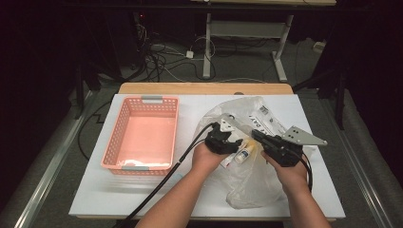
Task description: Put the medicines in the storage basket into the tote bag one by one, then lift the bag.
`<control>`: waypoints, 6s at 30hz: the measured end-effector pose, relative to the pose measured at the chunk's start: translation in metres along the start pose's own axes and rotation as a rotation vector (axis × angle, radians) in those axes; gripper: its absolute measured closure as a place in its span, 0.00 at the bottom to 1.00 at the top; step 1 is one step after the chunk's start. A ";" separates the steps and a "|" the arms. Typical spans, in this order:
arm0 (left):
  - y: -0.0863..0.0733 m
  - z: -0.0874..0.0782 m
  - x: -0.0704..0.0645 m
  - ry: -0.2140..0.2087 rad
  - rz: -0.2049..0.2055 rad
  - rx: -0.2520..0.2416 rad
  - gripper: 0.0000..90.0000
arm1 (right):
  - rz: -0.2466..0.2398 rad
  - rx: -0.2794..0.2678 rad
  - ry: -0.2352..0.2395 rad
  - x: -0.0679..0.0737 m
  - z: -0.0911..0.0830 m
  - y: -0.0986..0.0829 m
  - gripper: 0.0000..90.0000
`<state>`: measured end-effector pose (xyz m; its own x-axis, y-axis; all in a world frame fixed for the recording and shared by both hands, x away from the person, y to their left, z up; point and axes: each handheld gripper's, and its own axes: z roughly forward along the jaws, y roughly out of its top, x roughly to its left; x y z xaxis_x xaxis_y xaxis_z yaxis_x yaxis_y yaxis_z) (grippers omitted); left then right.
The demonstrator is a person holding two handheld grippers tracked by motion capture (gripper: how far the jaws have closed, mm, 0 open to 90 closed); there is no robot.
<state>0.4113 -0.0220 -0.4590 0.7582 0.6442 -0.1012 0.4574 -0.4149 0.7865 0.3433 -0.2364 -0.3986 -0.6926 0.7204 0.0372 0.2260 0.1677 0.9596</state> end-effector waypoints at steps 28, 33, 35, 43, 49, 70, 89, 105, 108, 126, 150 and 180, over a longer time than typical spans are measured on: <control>-0.050 -0.098 -0.027 -0.086 0.043 -0.092 0.34 | -0.022 -0.002 -0.009 0.003 -0.002 0.002 1.00; -0.061 -0.114 -0.032 -0.087 0.045 -0.104 0.34 | -0.021 0.000 -0.011 0.002 -0.002 0.002 1.00; -0.066 -0.119 -0.034 -0.086 0.052 -0.104 0.34 | -0.020 -0.001 -0.012 0.002 -0.002 0.002 1.00; -0.089 -0.131 -0.036 -0.074 0.059 -0.113 0.34 | -0.020 0.002 -0.018 0.001 -0.003 0.002 1.00; -0.102 -0.123 -0.030 -0.071 0.041 -0.061 0.34 | -0.017 0.002 -0.020 0.000 -0.005 0.002 1.00; -0.112 -0.105 -0.021 -0.024 -0.018 0.040 0.25 | 0.047 -0.074 -0.119 -0.031 -0.039 0.007 1.00; -0.095 -0.066 -0.008 0.139 -0.130 0.147 0.43 | 0.015 -0.001 -0.115 -0.017 -0.037 -0.006 1.00; -0.097 -0.068 -0.013 0.035 -0.031 0.124 0.98 | 0.001 0.026 -0.091 -0.009 -0.029 -0.009 1.00; -0.099 -0.072 -0.012 0.034 -0.043 0.076 0.98 | 0.002 0.026 -0.090 -0.009 -0.029 -0.009 1.00; -0.073 -0.103 -0.037 -0.017 0.020 -0.165 0.98 | -0.003 0.002 -0.087 -0.010 -0.034 -0.005 1.00; -0.036 -0.126 -0.041 0.034 0.100 -0.380 0.98 | -0.017 -0.103 -0.130 0.002 -0.032 0.010 1.00; 0.098 -0.158 -0.031 0.127 0.197 -0.615 0.98 | -0.026 -0.362 -0.288 -0.031 -0.039 0.121 1.00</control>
<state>0.3588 0.0188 -0.2828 0.7226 0.6801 0.1238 -0.0621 -0.1144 0.9915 0.3655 -0.2641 -0.2725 -0.4648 0.8852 -0.0179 -0.0783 -0.0209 0.9967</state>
